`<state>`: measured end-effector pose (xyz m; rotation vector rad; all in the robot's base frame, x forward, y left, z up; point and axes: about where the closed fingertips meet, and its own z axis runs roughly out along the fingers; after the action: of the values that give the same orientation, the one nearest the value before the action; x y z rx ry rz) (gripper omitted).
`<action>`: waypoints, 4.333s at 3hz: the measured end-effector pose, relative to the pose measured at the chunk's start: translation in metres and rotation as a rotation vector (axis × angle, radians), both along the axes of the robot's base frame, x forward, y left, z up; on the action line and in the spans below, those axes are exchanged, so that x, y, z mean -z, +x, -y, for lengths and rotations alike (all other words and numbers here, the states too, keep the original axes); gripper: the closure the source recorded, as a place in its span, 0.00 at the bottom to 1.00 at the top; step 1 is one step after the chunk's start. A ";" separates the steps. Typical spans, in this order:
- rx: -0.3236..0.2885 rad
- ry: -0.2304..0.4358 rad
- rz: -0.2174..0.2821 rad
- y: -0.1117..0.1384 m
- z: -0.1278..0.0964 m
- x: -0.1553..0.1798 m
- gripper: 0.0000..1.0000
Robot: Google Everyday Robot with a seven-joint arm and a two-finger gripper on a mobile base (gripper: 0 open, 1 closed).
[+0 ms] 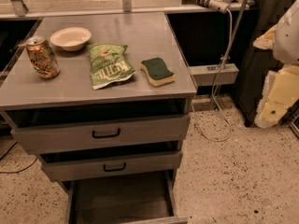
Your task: Close bottom drawer
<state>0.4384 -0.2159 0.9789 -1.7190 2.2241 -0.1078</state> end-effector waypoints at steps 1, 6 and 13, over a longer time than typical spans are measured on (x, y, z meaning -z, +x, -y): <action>0.000 0.000 0.000 0.000 0.000 0.000 0.00; 0.000 0.000 0.000 0.000 0.000 0.000 1.00; 0.142 0.161 -0.239 -0.063 -0.036 0.200 1.00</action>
Offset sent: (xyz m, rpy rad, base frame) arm 0.0000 0.0000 0.0000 0.0000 0.0000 0.0000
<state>0.3757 -0.1802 0.7790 -1.5577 2.4482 0.2496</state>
